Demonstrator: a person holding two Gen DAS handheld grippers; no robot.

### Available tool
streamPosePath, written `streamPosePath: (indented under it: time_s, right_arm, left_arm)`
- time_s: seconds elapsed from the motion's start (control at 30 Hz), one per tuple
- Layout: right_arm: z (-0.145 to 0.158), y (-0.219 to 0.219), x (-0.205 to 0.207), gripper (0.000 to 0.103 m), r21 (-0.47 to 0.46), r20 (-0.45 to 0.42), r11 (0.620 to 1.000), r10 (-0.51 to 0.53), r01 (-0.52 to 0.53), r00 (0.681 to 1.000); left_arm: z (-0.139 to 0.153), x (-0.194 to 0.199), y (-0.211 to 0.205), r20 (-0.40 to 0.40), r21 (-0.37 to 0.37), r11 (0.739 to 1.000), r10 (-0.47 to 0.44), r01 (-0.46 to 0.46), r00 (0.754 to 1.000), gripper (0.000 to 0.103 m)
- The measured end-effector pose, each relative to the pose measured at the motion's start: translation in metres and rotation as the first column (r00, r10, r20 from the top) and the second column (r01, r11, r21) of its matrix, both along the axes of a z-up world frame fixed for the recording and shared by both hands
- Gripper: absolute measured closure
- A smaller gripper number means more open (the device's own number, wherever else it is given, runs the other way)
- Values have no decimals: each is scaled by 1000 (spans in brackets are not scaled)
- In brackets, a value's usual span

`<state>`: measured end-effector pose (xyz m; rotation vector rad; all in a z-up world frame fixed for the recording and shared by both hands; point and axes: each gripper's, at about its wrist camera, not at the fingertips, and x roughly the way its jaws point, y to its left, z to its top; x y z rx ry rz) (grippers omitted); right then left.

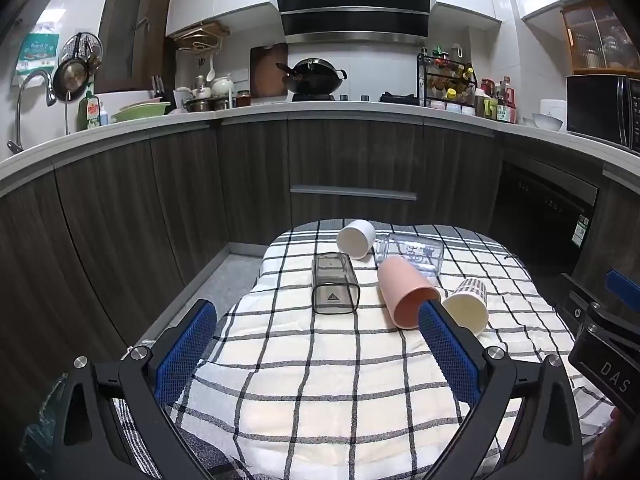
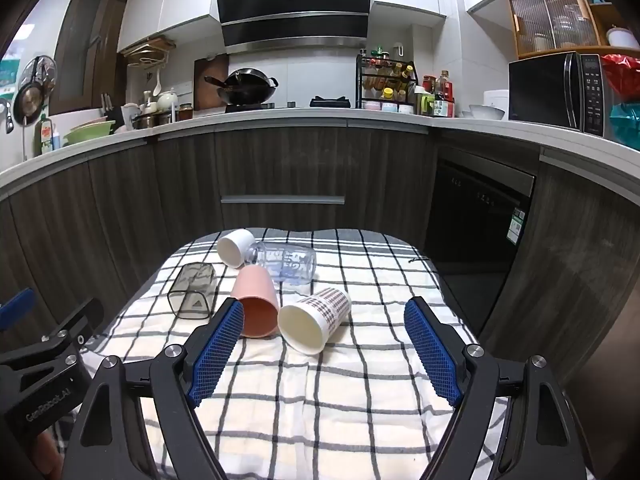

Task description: Flip cup upside down

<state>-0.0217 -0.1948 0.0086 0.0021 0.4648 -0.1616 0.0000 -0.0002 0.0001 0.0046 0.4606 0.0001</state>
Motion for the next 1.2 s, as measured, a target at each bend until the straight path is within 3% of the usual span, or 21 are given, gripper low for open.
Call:
streamPosePath:
  time_s: [1.2]
  right_arm:
    - [-5, -7, 3, 21, 24, -18, 1000, -1, 1, 1000]
  left_arm:
    - [-12, 4, -4, -32, -10, 1000, -20, 19, 999, 0]
